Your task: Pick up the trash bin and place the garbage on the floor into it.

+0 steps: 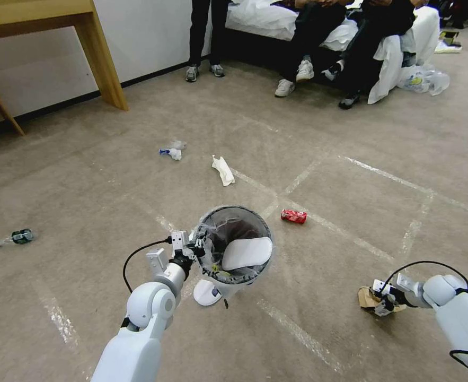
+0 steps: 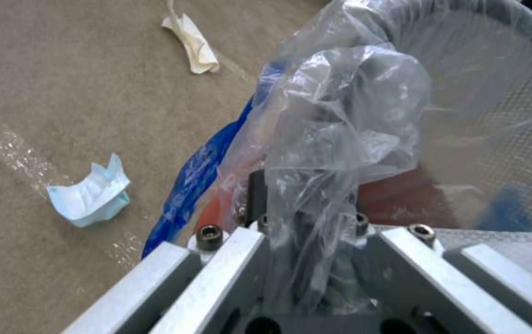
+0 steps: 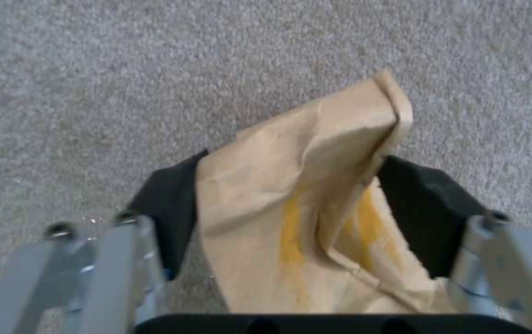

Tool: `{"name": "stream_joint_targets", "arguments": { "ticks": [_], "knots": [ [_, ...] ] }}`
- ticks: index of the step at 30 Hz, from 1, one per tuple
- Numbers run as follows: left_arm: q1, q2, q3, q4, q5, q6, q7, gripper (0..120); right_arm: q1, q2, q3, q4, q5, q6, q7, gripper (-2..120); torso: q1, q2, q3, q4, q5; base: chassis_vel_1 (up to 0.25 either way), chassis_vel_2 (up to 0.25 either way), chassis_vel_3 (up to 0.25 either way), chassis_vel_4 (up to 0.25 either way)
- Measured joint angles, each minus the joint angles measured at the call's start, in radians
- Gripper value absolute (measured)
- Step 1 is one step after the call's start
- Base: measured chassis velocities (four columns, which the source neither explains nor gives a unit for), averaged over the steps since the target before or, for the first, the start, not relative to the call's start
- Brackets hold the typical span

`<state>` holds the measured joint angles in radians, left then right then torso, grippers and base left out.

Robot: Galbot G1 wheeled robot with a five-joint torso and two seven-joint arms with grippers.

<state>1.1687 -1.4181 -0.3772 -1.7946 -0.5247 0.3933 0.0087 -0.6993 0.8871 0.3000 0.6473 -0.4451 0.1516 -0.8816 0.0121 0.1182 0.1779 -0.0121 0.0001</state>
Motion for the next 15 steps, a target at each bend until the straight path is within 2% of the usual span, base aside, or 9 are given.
{"name": "stream_joint_targets", "arguments": {
  "ticks": [1,2,4,6,7,11,12,14,15],
  "knots": [
    [0.001,0.0,0.0,0.0,0.001,0.0,0.0,1,0.0,0.001,0.002,-0.002,-0.006,0.001,0.0,61,0.0,0.0,0.0,0.0,0.0,0.0,0.0,0.0,0.0],
    [0.001,0.0,0.0,0.0,0.001,0.0,0.0,1,0.0,0.001,0.002,-0.002,-0.006,0.001,0.0,61,0.0,0.0,0.0,0.0,0.0,0.0,0.0,0.0,0.0],
    [0.002,-0.001,0.0,0.0,0.001,0.0,0.0,1,0.002,0.001,0.005,-0.013,-0.009,0.004,0.003,51,0.0,0.0,0.0,-0.0001,0.0,0.0,0.0,0.0,0.0],
    [0.002,-0.001,0.0,0.0,0.001,0.0,0.0,1,0.002,0.001,0.005,-0.016,-0.01,0.005,0.004,49,0.0,0.0,0.0,-0.0002,0.0,0.0,0.0,0.0,0.0],
    [0.003,-0.002,0.001,0.0,0.002,-0.001,0.0,1,0.005,0.002,0.005,-0.021,-0.011,0.007,0.007,41,0.0,0.0,0.0,-0.0001,-0.0001,0.0,0.0,0.0,0.0],
    [0.004,-0.003,0.001,0.0,0.003,-0.001,0.0,1,0.006,0.002,0.006,-0.024,-0.012,0.009,0.012,31,0.0,0.0,0.0,0.0,-0.0002,0.0,0.0,0.0,0.0],
    [0.005,-0.003,0.002,0.0,0.004,-0.001,0.0,1,0.007,0.003,0.006,-0.024,-0.012,0.009,0.017,23,0.0,0.0,0.0,0.0,-0.0001,0.0,0.0,0.0,0.0],
    [0.005,-0.003,0.002,0.0,0.004,-0.001,0.0,1,0.007,0.003,0.006,-0.025,-0.012,0.01,0.019,19,0.0,0.0,0.0,-0.0001,-0.0002,0.0,0.0,0.0,0.0],
    [0.006,-0.004,0.004,-0.001,0.004,-0.001,0.0,1,0.007,0.004,0.007,-0.023,-0.01,0.011,0.021,12,0.0,0.0,0.0,-0.0002,-0.0001,0.0,0.0,0.0,0.0]
  ]
}}
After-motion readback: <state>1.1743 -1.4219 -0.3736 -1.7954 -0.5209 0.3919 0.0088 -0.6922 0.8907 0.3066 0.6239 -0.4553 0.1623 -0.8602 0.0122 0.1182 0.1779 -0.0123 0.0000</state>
